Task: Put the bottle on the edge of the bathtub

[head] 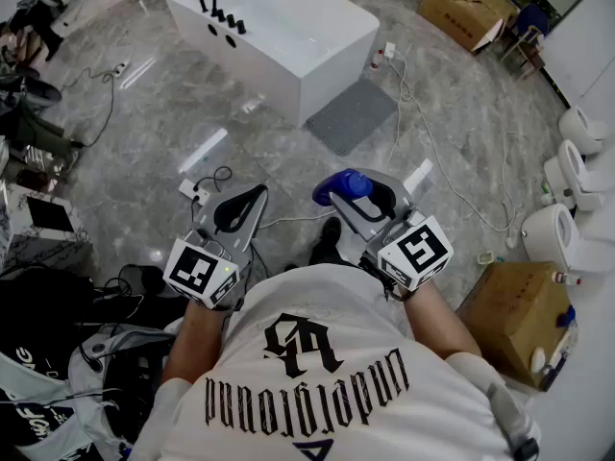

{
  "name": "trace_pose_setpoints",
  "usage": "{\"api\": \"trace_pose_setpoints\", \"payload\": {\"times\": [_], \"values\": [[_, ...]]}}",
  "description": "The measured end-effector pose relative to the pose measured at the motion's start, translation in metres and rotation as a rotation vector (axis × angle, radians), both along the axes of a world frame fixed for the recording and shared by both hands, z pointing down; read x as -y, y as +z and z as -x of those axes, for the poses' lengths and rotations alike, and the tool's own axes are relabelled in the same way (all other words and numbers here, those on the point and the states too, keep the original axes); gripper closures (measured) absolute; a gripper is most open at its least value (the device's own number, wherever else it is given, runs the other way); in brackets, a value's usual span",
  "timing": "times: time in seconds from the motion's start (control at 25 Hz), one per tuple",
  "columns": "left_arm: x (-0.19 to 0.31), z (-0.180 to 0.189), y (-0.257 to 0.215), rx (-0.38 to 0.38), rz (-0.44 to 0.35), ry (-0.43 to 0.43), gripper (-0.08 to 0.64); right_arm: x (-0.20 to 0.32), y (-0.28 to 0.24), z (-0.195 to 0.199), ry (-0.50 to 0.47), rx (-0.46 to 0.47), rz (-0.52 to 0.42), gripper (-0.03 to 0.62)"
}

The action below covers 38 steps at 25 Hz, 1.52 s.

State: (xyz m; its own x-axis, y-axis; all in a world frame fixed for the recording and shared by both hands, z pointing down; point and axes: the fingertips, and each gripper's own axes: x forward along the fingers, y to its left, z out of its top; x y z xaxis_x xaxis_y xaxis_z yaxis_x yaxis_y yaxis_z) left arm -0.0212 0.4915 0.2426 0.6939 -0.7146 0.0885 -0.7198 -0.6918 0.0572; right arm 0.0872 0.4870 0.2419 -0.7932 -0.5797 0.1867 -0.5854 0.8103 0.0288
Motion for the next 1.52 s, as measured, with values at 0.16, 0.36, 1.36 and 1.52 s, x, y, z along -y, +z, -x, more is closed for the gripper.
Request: {"api": "trace_pose_setpoints", "payload": {"times": [0.16,0.36,1.36,1.52], "values": [[0.005,0.007,0.006,-0.001,0.005,0.001,0.552,0.005,0.005,0.008,-0.001,0.001,0.002,0.436],[0.010,0.012,0.006,-0.004,0.011,-0.013,0.552,0.011,0.007,0.010,-0.007,-0.002,0.011,0.436],[0.191,-0.070,0.038,-0.030,0.063,-0.066,0.552,0.193,0.034,-0.081,-0.042,-0.026,0.046,0.436],[0.231,-0.082,0.035,-0.034,0.066,-0.108,0.552,0.232,0.032,-0.109,-0.054,-0.033,0.057,0.436]]}}
